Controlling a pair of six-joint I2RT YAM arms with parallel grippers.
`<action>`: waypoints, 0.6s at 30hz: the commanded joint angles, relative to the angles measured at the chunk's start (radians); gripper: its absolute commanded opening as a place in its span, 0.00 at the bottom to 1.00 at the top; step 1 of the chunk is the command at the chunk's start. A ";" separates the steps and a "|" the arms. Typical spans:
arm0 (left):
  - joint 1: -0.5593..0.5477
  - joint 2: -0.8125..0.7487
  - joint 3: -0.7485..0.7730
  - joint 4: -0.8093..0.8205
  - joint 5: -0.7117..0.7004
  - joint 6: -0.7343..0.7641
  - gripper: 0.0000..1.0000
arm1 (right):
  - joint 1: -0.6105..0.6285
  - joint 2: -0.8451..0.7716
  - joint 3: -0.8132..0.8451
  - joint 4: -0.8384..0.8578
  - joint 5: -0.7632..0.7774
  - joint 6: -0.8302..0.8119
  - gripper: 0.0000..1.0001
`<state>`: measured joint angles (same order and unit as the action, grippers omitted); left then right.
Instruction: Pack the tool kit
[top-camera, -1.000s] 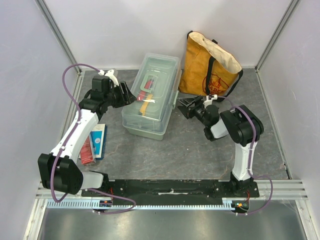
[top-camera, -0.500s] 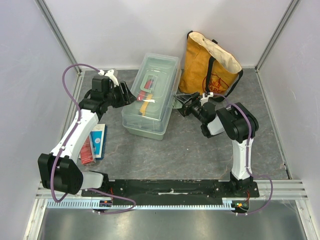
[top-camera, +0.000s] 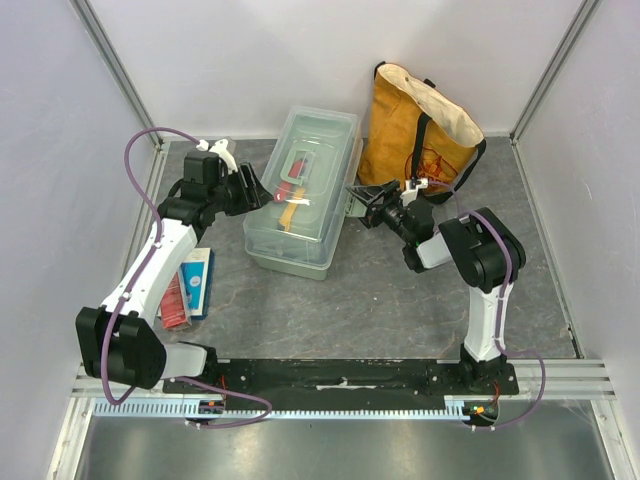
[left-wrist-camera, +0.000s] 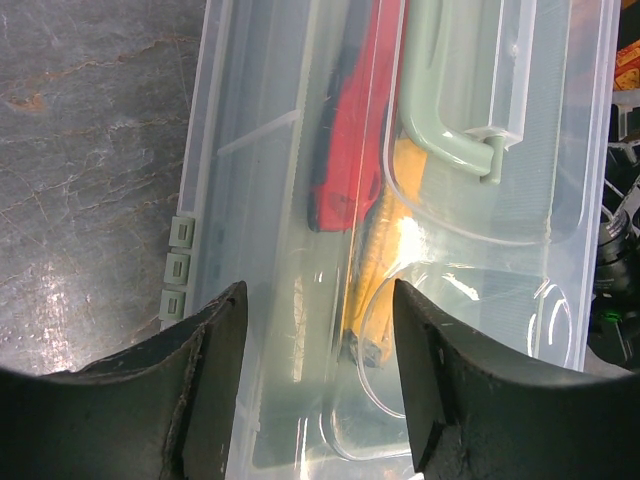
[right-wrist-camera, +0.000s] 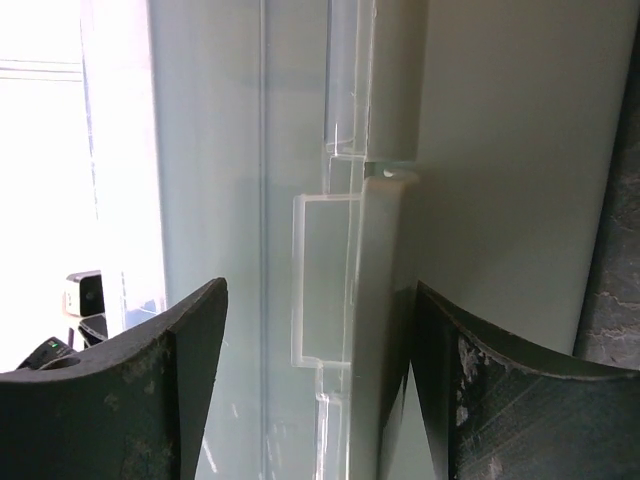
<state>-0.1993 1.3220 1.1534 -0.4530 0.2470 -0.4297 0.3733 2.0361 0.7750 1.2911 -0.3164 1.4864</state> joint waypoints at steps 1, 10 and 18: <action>-0.015 0.034 -0.035 -0.016 0.052 -0.026 0.63 | 0.021 -0.109 0.026 0.282 -0.047 -0.058 0.75; -0.014 0.046 -0.032 -0.018 0.063 -0.015 0.63 | 0.029 -0.286 0.115 -0.218 -0.079 -0.300 0.75; -0.014 0.097 -0.014 -0.021 0.161 0.008 0.62 | 0.049 -0.246 0.179 -0.324 -0.115 -0.287 0.70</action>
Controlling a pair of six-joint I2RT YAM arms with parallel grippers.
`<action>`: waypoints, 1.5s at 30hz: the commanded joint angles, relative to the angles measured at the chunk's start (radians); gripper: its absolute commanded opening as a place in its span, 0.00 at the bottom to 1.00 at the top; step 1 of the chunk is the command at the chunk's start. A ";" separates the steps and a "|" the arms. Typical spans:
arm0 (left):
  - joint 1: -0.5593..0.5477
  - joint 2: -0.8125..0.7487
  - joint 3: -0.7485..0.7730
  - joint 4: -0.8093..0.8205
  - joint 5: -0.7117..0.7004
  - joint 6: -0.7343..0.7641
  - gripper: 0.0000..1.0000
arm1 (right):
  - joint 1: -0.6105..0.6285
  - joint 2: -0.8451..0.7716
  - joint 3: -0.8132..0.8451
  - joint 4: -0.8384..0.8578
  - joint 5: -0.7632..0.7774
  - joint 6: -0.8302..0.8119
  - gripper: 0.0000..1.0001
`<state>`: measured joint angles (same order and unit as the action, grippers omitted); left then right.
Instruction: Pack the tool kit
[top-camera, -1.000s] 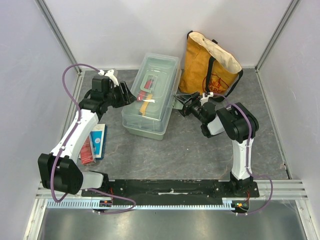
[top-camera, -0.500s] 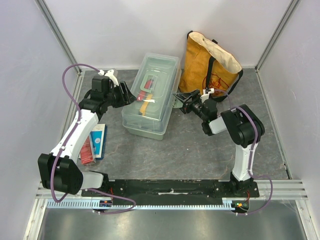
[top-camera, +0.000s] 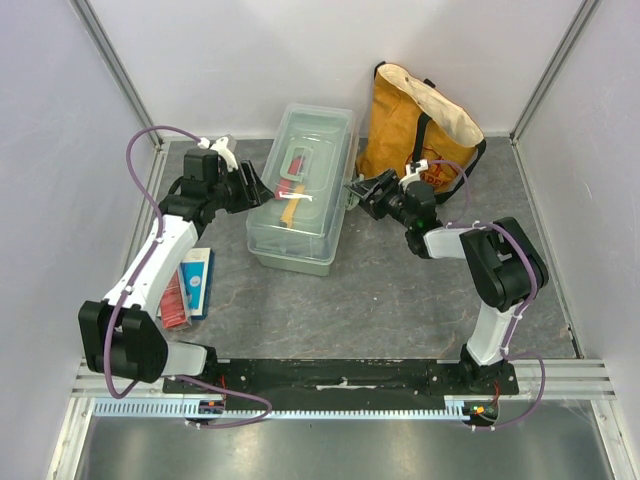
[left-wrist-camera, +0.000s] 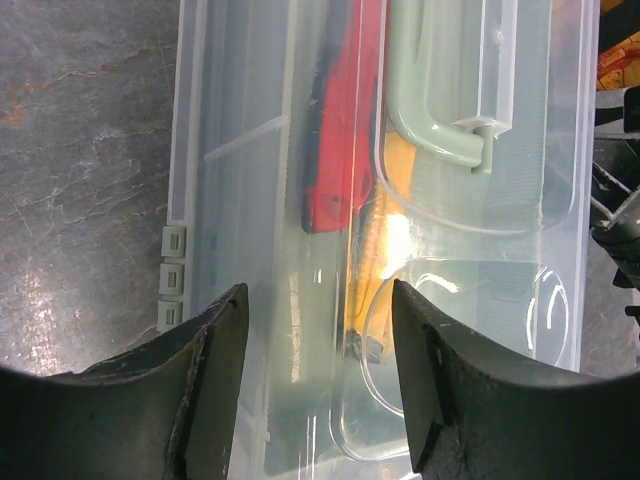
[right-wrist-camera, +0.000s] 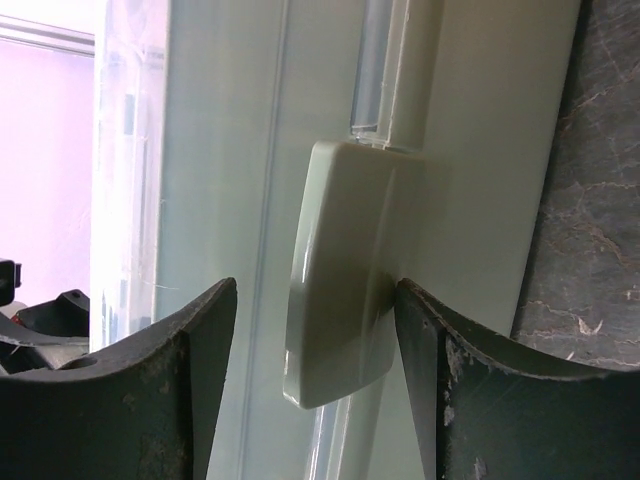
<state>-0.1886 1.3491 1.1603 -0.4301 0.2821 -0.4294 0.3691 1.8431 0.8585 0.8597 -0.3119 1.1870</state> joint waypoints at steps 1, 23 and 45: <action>-0.026 0.073 -0.021 -0.044 0.135 0.009 0.62 | 0.060 -0.062 0.106 0.064 -0.112 -0.007 0.69; -0.029 0.091 -0.039 -0.045 0.174 0.032 0.58 | 0.129 -0.027 0.277 -0.338 -0.033 -0.216 0.58; 0.008 0.028 0.174 -0.052 -0.075 -0.037 0.75 | -0.007 -0.314 0.330 -0.703 0.278 -0.500 0.75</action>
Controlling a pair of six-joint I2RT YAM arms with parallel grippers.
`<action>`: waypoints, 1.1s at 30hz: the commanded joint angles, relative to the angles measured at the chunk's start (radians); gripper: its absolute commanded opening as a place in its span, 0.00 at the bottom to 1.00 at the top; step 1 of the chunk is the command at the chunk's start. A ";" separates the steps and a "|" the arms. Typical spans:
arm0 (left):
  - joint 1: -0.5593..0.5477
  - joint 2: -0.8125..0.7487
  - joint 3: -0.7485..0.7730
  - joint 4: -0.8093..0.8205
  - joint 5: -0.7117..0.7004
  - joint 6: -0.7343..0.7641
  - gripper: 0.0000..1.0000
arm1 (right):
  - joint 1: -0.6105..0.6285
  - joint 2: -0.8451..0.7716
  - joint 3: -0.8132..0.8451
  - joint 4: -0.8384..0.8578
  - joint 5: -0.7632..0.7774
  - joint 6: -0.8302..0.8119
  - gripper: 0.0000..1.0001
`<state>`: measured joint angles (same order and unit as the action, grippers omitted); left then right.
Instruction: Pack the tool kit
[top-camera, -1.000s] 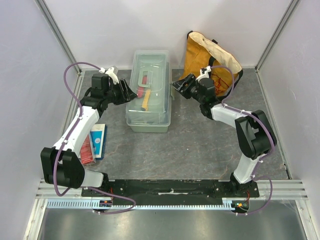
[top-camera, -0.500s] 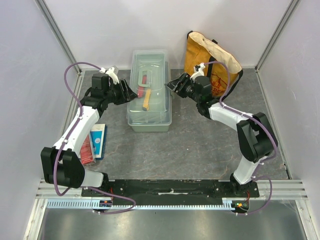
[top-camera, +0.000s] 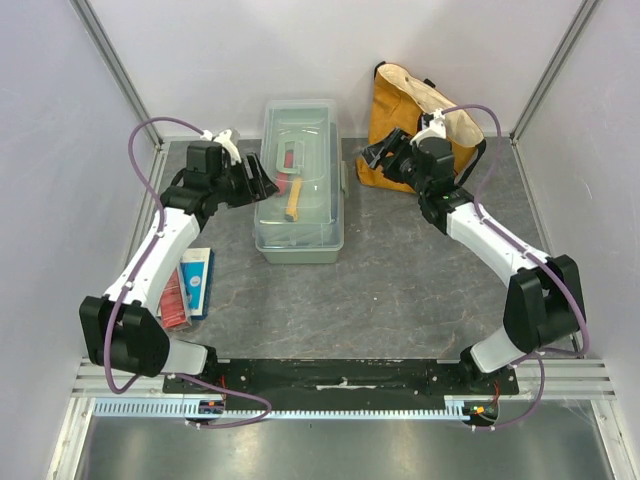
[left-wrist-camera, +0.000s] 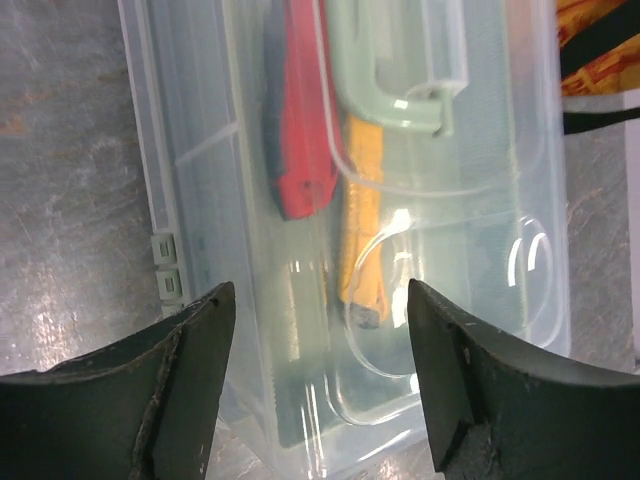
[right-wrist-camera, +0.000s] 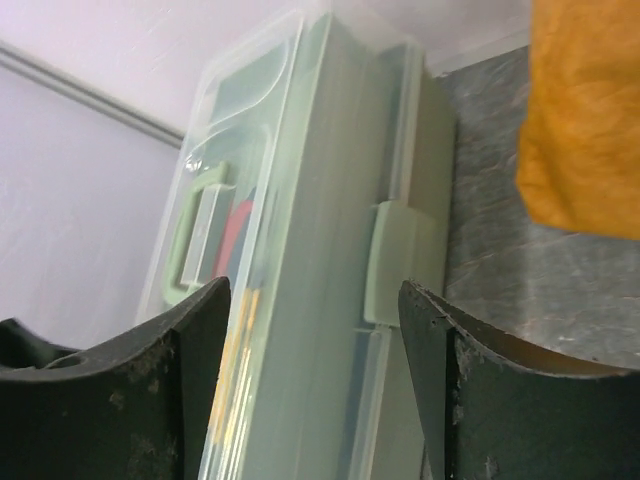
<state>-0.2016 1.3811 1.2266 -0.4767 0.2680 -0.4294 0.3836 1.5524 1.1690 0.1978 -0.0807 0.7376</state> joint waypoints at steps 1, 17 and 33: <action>0.030 0.005 0.123 0.001 -0.067 -0.046 0.75 | -0.028 -0.014 0.026 -0.058 0.050 -0.058 0.72; 0.128 0.320 0.263 0.082 -0.162 -0.112 0.68 | -0.003 0.268 0.182 -0.176 0.202 -0.256 0.17; 0.129 0.498 0.260 0.066 0.057 -0.081 0.54 | 0.005 0.497 0.357 -0.175 -0.025 -0.277 0.01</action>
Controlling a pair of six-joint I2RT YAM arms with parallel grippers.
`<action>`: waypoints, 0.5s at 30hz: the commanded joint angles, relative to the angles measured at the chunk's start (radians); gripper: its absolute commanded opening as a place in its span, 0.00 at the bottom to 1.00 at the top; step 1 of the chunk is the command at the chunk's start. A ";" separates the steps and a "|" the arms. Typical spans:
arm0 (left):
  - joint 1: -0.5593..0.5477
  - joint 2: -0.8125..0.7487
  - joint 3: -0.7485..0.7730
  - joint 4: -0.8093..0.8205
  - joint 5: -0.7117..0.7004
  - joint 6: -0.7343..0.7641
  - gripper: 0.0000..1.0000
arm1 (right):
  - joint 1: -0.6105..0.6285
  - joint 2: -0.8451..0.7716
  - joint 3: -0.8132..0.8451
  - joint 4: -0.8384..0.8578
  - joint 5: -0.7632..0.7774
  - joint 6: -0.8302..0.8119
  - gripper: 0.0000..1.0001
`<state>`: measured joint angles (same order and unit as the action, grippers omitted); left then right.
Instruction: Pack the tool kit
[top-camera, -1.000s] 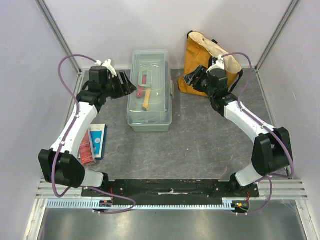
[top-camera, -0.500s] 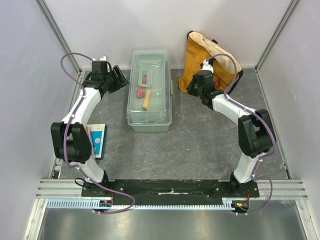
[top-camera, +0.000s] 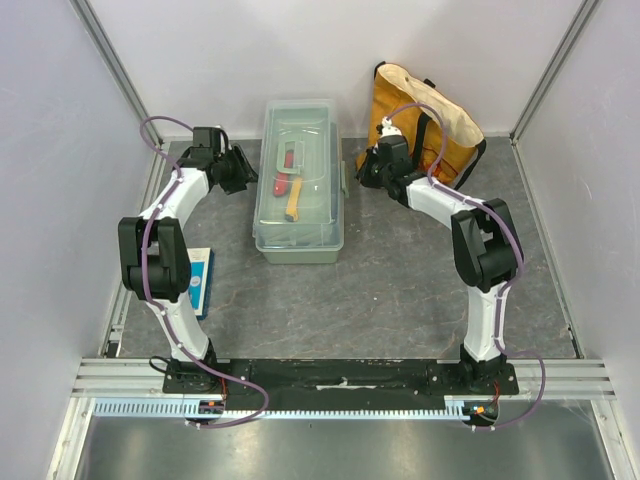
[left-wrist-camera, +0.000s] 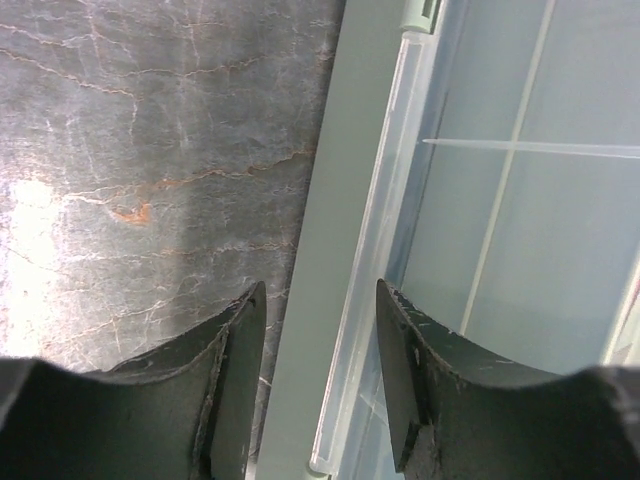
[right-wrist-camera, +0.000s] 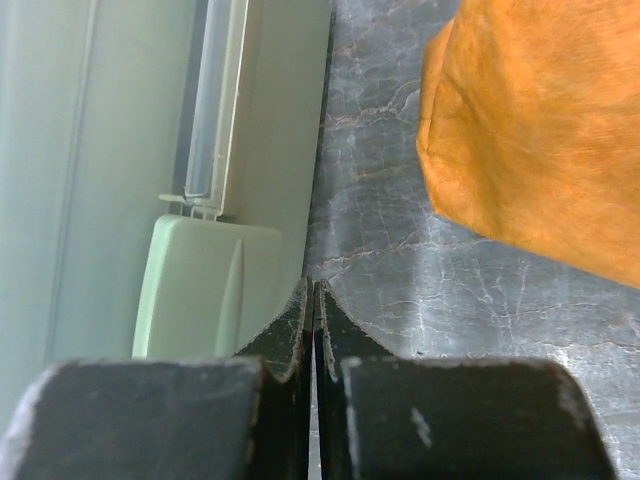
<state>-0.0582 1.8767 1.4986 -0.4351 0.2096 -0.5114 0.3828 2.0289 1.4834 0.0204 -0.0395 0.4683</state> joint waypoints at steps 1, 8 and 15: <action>-0.017 0.007 -0.012 0.024 0.131 0.002 0.52 | 0.007 0.017 0.034 0.016 -0.080 0.001 0.01; -0.025 0.016 -0.032 0.025 0.180 -0.001 0.49 | 0.025 0.039 0.046 0.030 -0.111 0.016 0.00; -0.035 0.022 -0.040 0.045 0.235 0.001 0.48 | 0.036 0.030 0.011 0.125 -0.181 0.042 0.00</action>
<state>-0.0521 1.8767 1.4826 -0.3893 0.2939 -0.5106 0.4023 2.0663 1.4891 0.0223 -0.1345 0.4828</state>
